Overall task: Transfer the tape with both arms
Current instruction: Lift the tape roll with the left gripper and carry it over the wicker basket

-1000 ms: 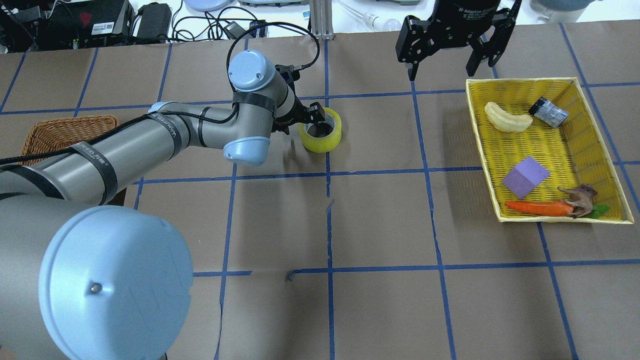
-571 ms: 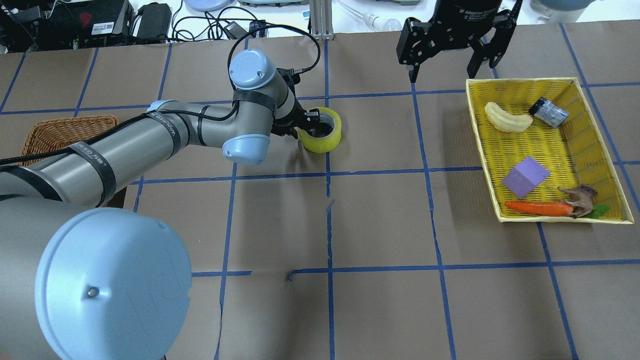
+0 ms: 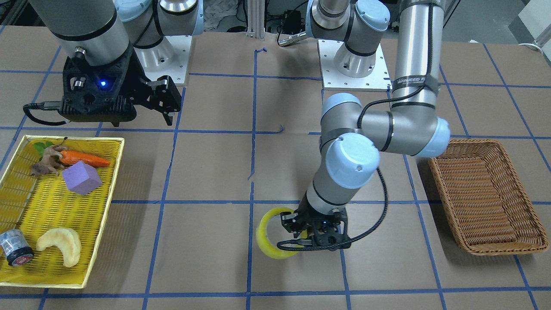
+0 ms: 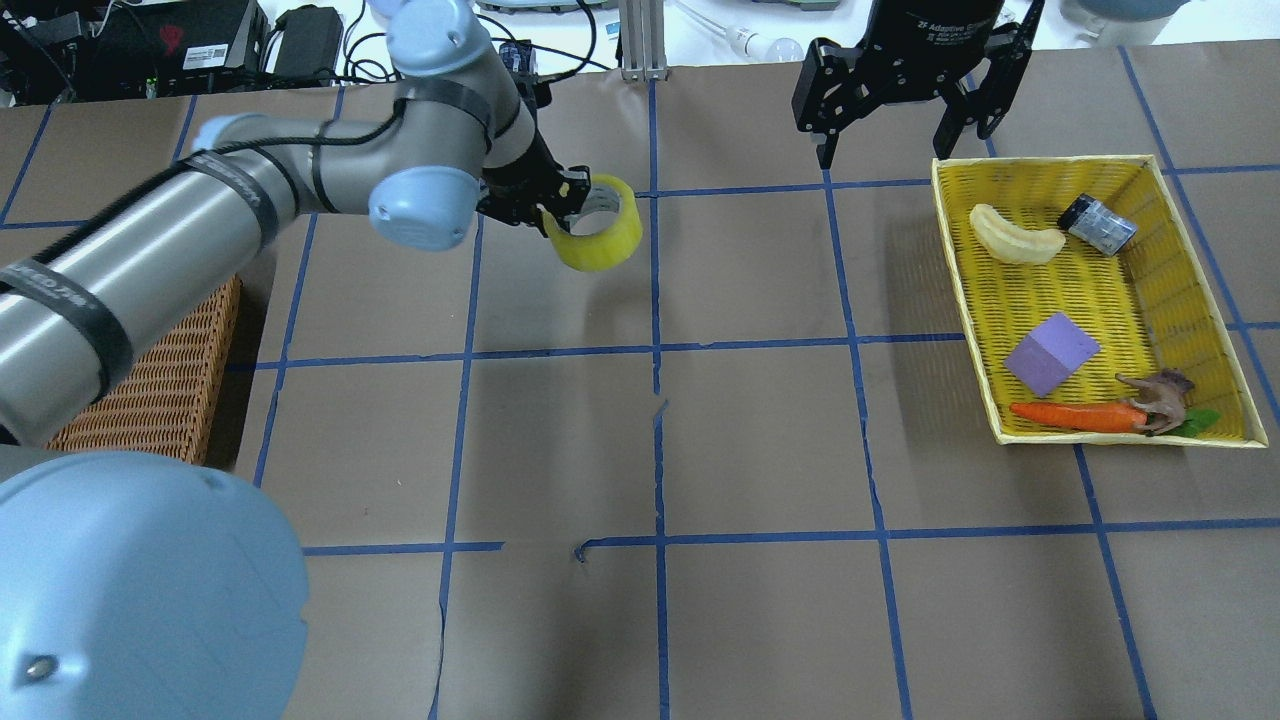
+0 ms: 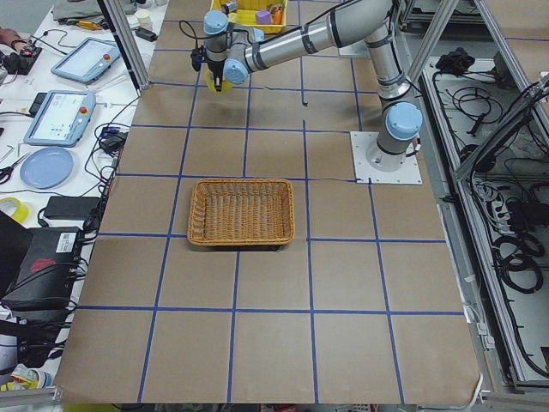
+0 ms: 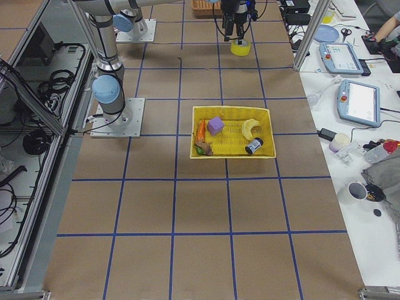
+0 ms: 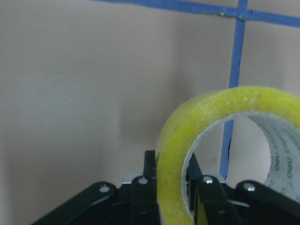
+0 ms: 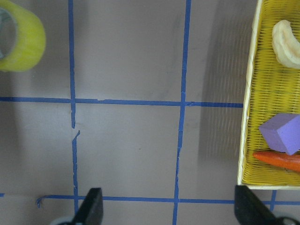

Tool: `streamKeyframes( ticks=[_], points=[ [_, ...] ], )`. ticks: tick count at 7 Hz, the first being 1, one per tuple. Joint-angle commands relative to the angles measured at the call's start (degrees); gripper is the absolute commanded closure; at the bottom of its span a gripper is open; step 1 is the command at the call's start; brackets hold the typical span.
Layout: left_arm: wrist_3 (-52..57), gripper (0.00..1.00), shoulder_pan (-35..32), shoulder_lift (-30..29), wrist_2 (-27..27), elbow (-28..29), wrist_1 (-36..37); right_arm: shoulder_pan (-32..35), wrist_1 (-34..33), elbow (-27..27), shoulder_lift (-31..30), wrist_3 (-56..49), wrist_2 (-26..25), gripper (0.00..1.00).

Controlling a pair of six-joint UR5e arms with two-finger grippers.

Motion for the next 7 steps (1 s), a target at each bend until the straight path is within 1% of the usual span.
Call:
streamKeyframes(
  ticks=[1,2,3,4,5,7],
  points=[
    [14.4,1.0,11.5,5.6,4.8,3.2,-10.2,0.0,0.0,0.0,0.0,0.0,0.0,0.0],
    [23.3,1.0,18.0,7.2,6.7,2.5,-11.0,0.0,0.0,0.1,0.0,0.0,0.0,0.0],
    [31.7,1.0,26.3,7.9,6.9,1.7,-12.2,0.1,0.0,0.0,0.0,0.0,0.0,0.0],
    [39.5,1.0,33.7,7.4,6.9,-0.2,-11.4,0.1,0.0,0.0,0.0,0.0,0.0,0.0],
    [46.3,1.0,38.9,6.7,6.8,-2.2,-10.4,0.2,0.0,0.0,0.0,0.0,0.0,0.0],
    [47.5,1.0,45.1,6.1,6.6,-5.6,-9.7,0.2,-0.1,0.7,-0.1,0.1,-0.1,0.0]
  ],
)
